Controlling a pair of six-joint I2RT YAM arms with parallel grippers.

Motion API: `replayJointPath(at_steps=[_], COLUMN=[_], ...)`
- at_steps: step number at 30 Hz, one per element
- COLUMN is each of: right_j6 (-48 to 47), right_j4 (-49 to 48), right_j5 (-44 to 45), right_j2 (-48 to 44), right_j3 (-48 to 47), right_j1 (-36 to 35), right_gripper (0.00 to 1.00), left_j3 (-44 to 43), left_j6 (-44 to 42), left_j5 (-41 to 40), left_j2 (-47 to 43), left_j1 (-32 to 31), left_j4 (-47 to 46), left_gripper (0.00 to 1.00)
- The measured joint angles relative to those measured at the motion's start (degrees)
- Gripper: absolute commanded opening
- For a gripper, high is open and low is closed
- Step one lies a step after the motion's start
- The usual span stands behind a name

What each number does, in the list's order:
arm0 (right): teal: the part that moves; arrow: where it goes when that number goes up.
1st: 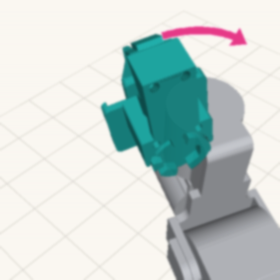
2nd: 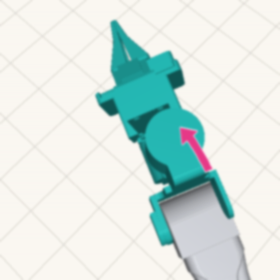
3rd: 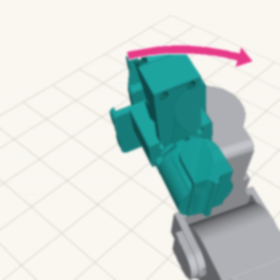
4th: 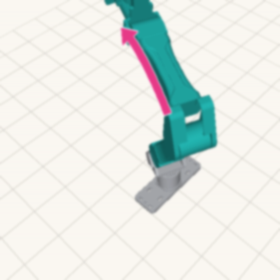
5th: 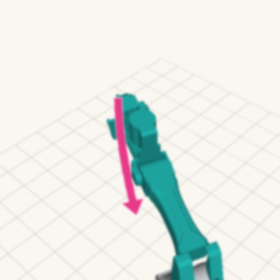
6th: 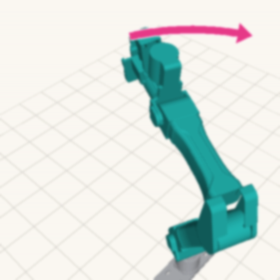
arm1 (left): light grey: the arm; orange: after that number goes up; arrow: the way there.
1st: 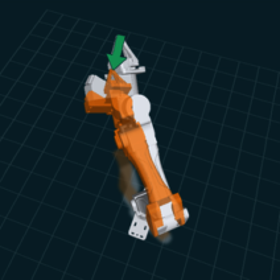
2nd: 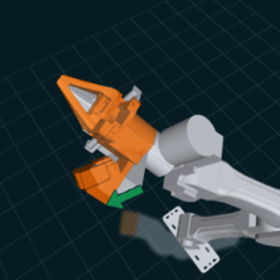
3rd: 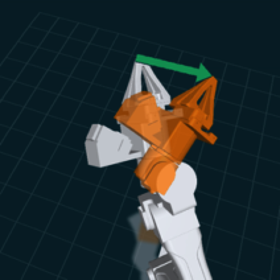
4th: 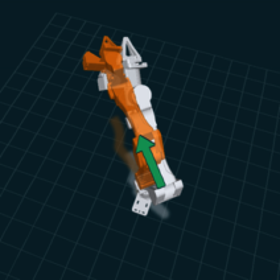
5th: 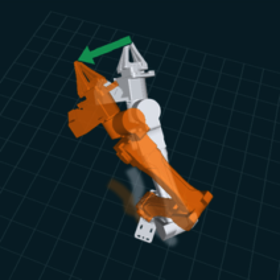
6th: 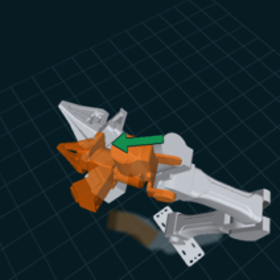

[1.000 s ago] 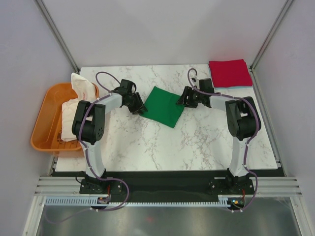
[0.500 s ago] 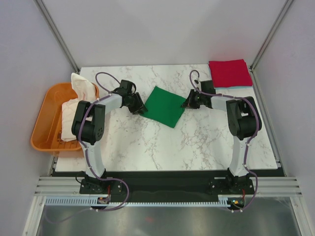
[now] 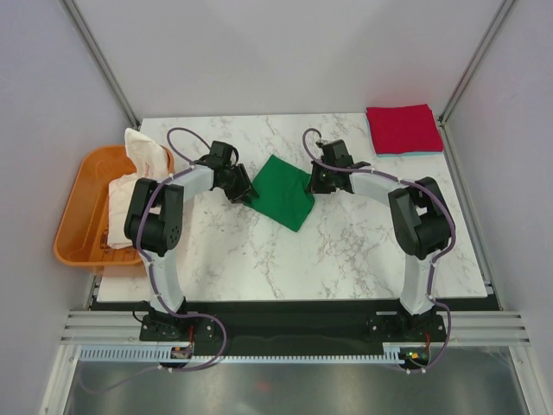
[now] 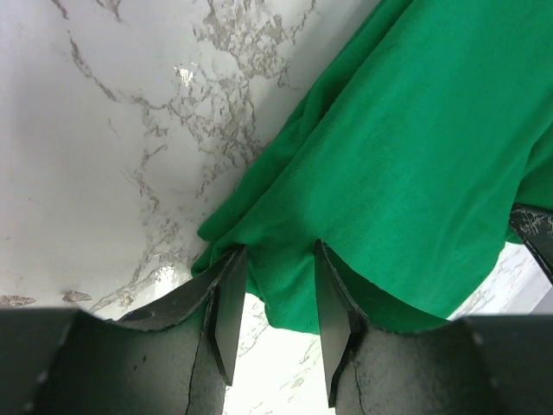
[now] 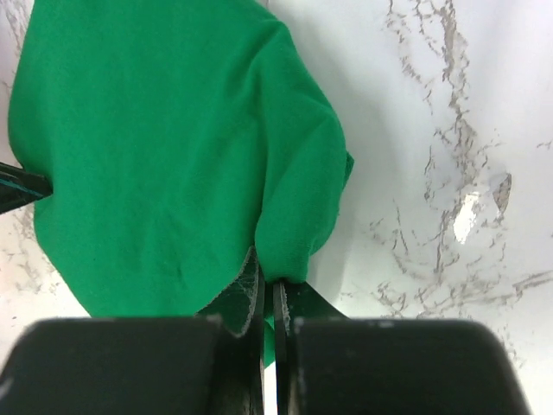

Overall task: Fold and stack the t-shirts
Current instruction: Neatly place the folded tshirt to the corner

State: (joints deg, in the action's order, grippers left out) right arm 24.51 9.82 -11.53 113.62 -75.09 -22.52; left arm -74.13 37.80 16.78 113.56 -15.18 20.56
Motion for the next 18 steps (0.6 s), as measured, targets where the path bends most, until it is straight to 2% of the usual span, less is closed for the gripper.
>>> replayJointPath(at_steps=[8, 18], right_j6=[-1.9, -6.4], right_j4=[4.26, 6.69], right_j5=[7.52, 8.63], right_j2=[-1.46, -0.9], right_j3=[-2.27, -4.48], right_j1=[-3.8, -2.69], right_gripper=[0.0, 0.0], left_j3=[-0.31, -0.74], left_j6=[0.0, -0.85], left_j5=[-0.2, -1.75], left_j2=[0.02, -1.75], left_j1=[0.0, -0.02], left_j4=[0.9, 6.38], left_gripper=[0.47, 0.5])
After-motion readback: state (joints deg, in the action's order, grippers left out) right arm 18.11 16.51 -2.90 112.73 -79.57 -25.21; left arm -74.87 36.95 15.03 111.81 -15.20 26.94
